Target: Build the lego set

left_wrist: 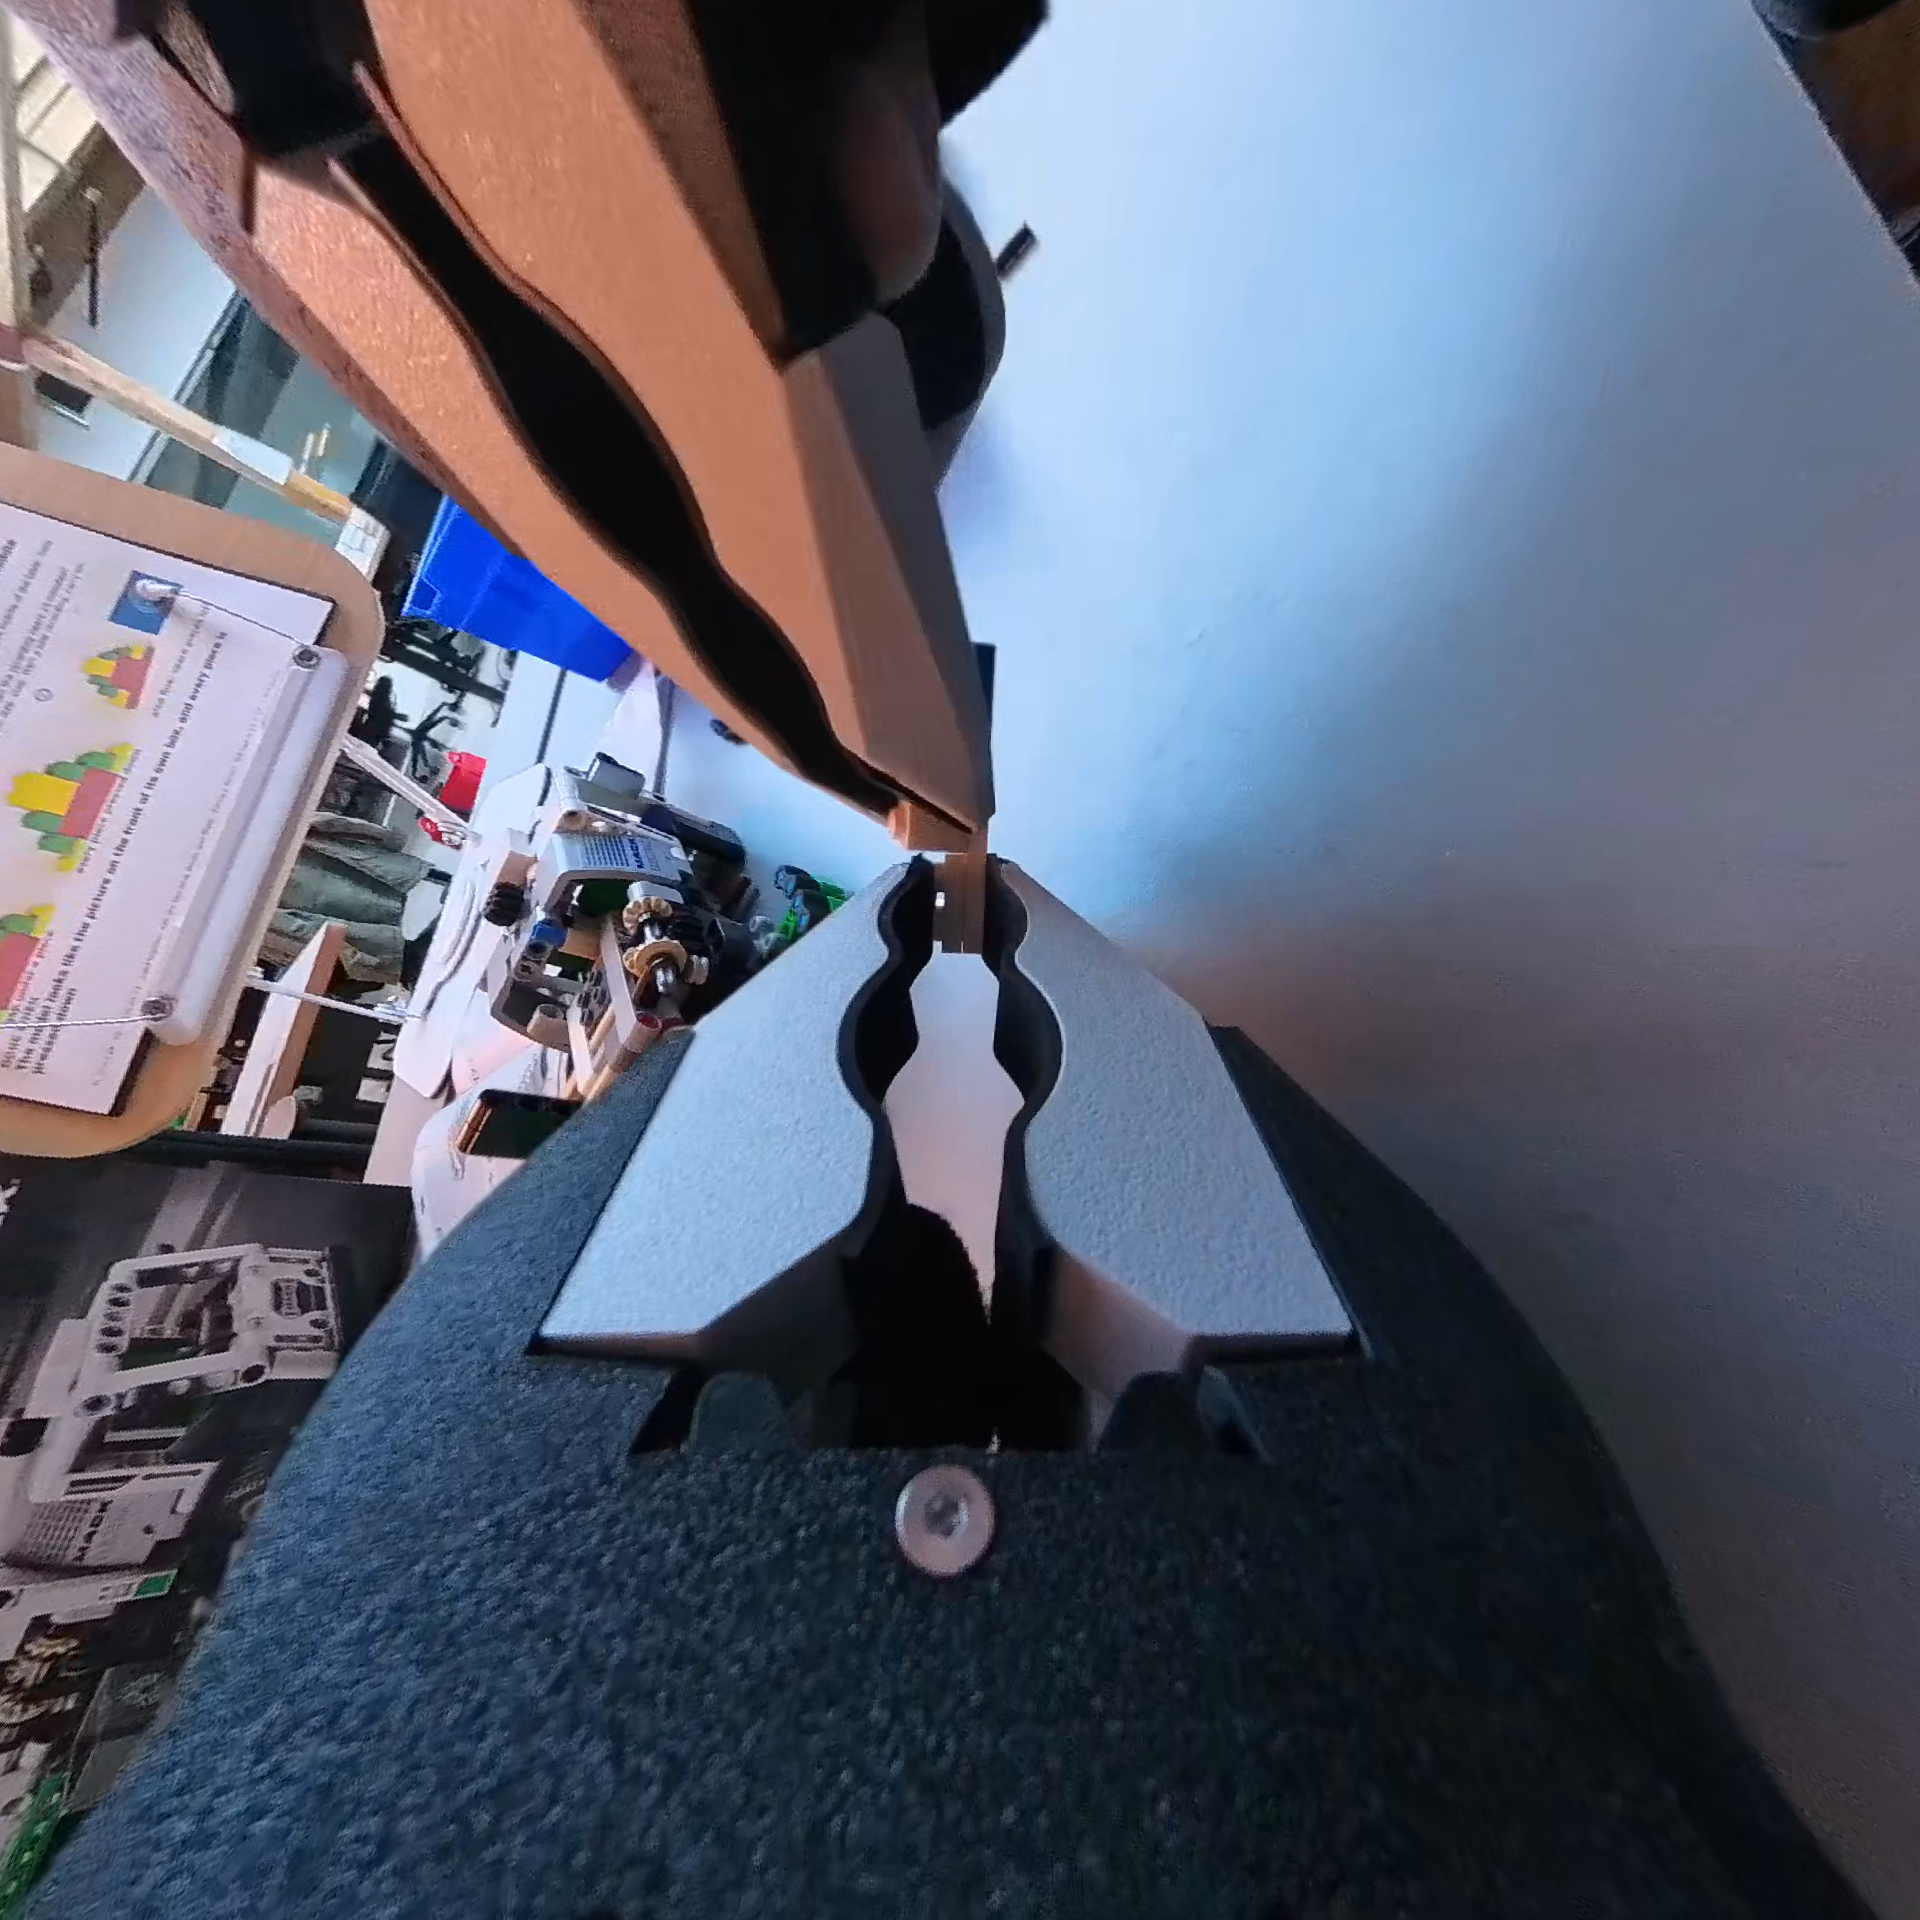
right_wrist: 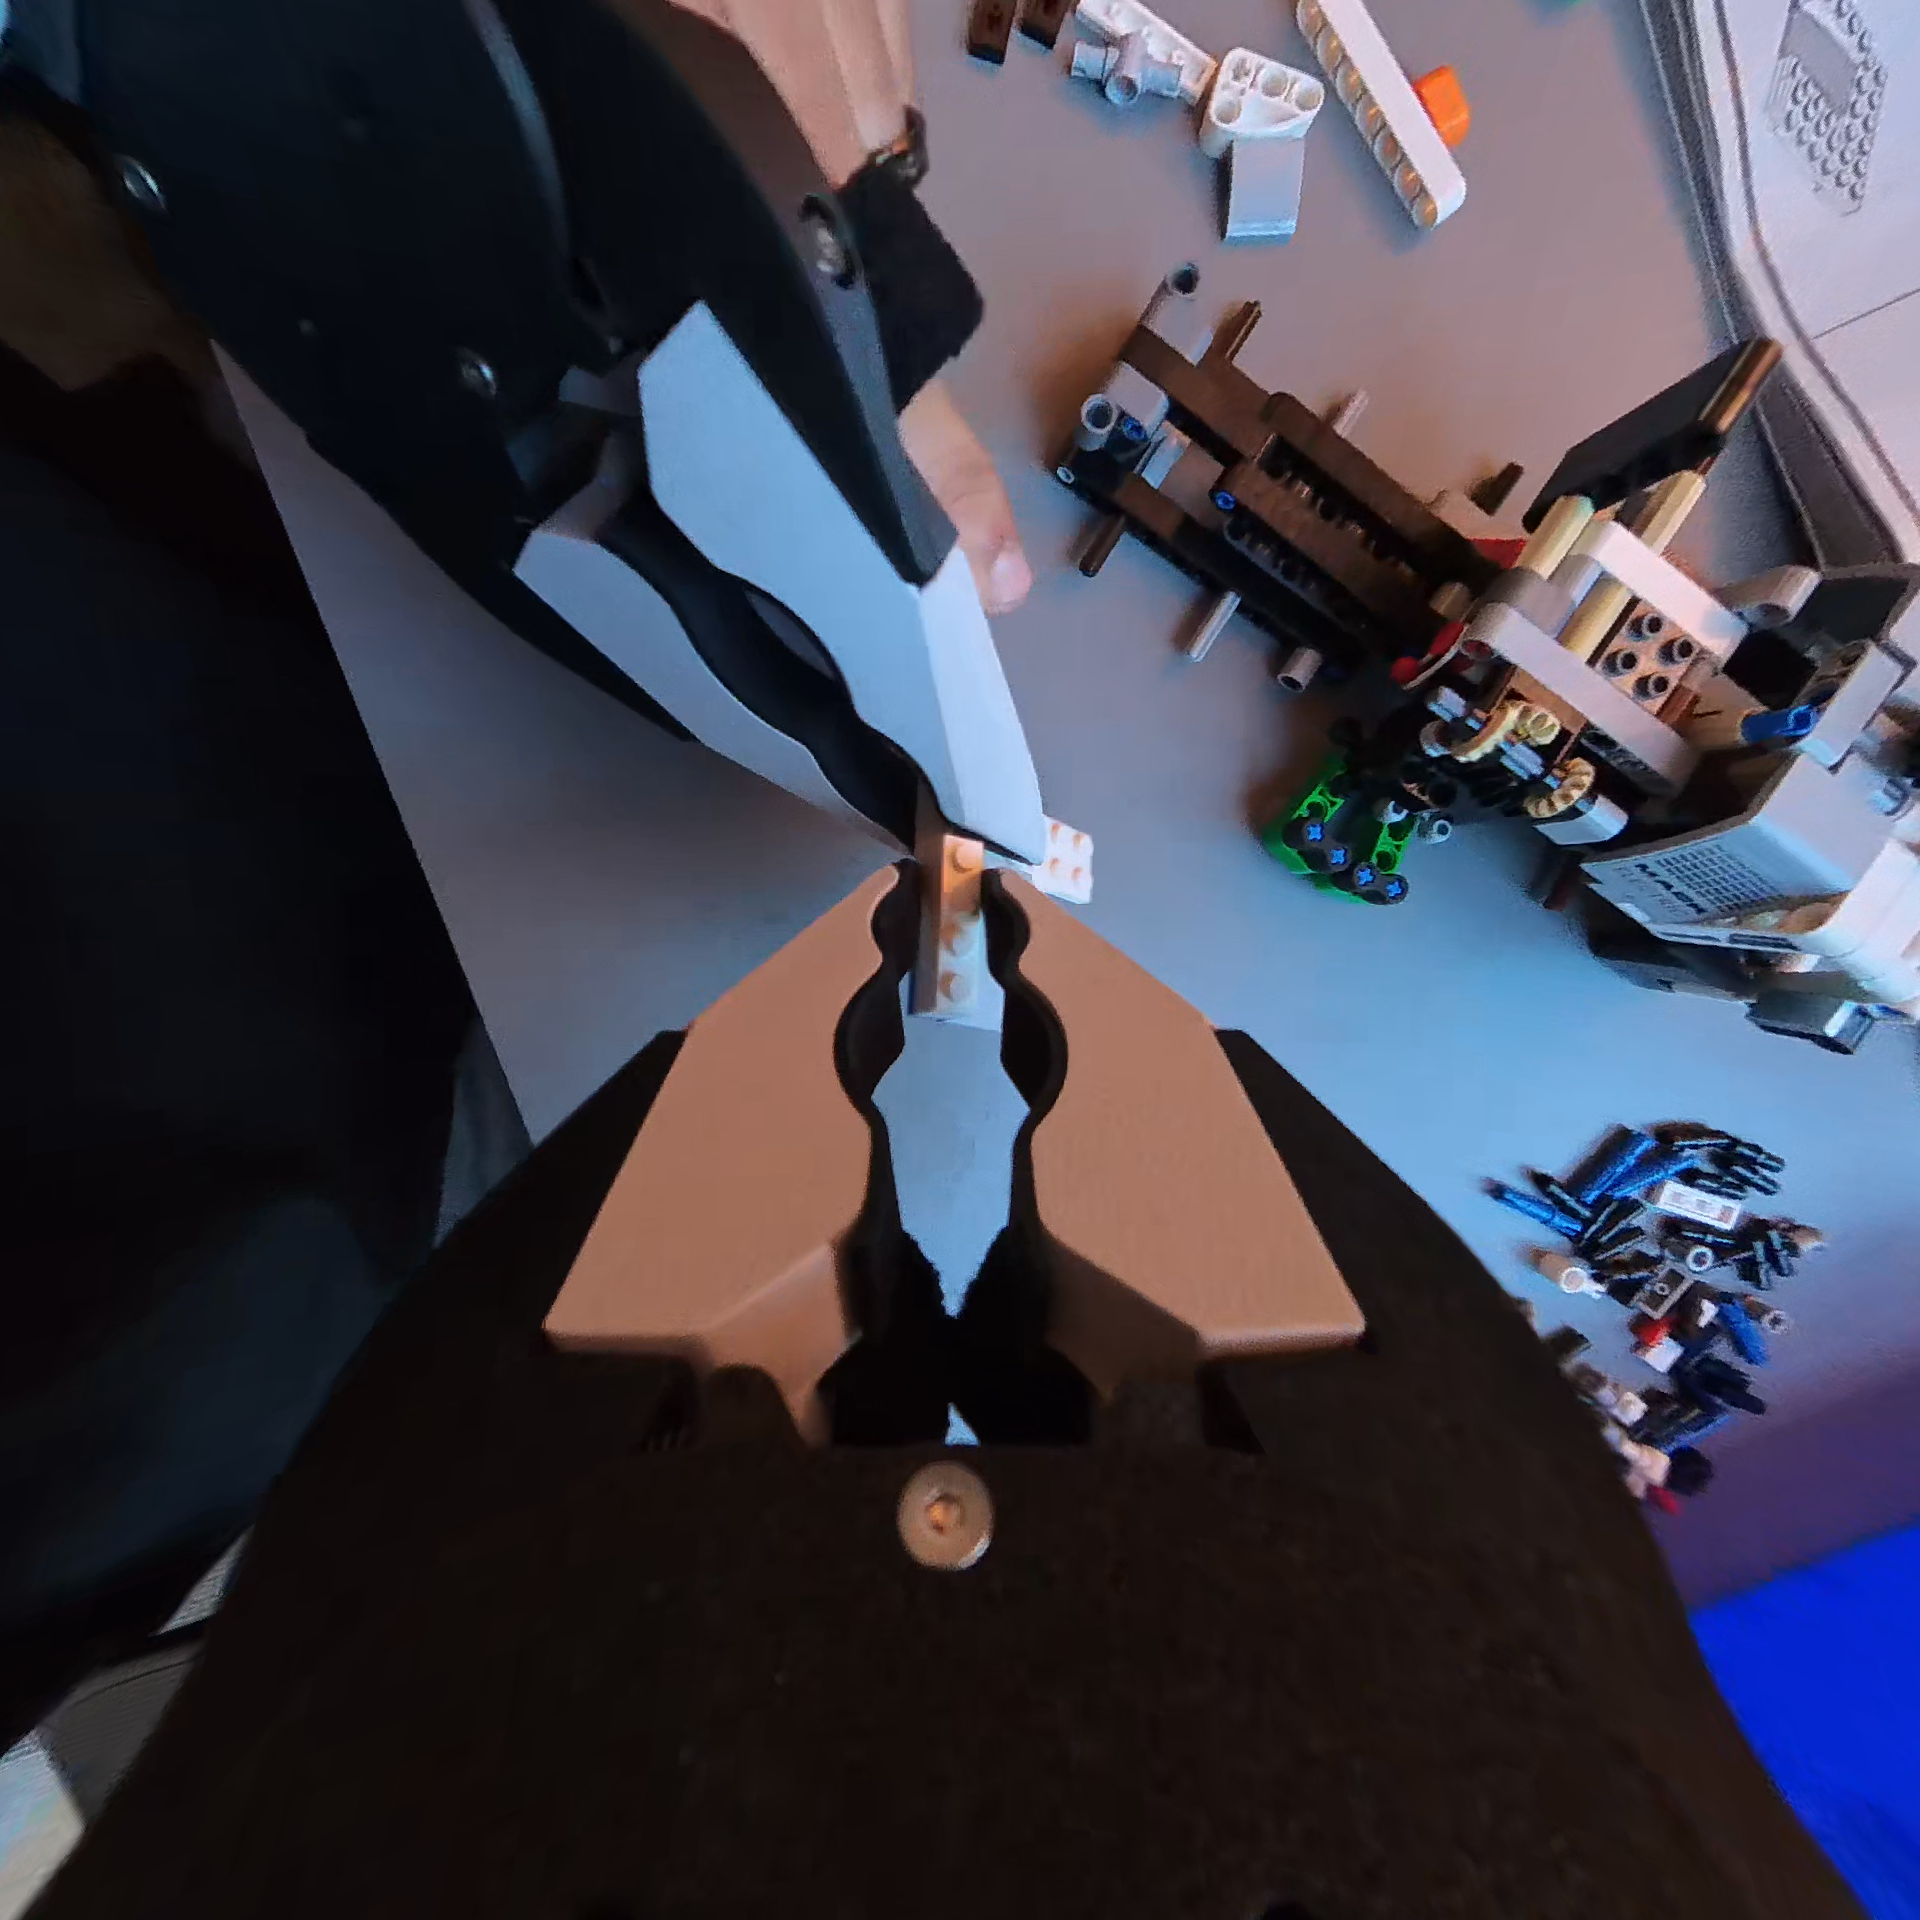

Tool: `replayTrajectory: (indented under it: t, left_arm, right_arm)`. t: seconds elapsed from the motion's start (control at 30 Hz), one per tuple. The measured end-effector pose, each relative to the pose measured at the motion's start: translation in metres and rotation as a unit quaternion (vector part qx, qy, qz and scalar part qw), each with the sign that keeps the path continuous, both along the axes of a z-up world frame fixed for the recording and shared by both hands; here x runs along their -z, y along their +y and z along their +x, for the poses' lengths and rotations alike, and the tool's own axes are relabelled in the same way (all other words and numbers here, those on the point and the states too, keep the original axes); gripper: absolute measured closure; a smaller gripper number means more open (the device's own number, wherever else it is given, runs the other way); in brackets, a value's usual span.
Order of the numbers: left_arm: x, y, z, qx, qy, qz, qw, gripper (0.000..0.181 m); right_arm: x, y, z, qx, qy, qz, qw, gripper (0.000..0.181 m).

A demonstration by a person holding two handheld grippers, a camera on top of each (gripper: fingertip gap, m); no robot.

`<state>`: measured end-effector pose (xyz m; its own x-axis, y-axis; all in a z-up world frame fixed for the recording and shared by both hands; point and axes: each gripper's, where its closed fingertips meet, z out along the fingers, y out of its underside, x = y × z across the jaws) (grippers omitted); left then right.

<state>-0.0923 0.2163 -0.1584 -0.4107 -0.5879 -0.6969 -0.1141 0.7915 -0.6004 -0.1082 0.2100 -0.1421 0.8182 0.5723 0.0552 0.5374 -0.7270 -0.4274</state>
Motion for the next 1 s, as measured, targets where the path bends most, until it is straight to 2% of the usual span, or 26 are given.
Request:
replayTrajectory:
  t: [0.43,0.8,1.0]
  left_arm:
    - [-0.0033,0.0008,0.0001,0.002,0.018,-0.058,0.998,0.174]
    - [-0.0019,0.002,0.0003,0.0,0.033,-0.079,0.996,0.174]
    - [-0.0024,0.0029,0.0004,-0.002,0.035,-0.08,0.996,0.174]
  right_arm:
    - [-0.0073,0.0052,0.0034,-0.026,-0.017,0.028,0.999,0.159]
    - [-0.0059,0.0048,0.0042,-0.095,-0.129,0.076,0.984,0.155]
    - [0.0001,0.009,0.0075,-0.138,-0.206,0.113,0.962,0.164]
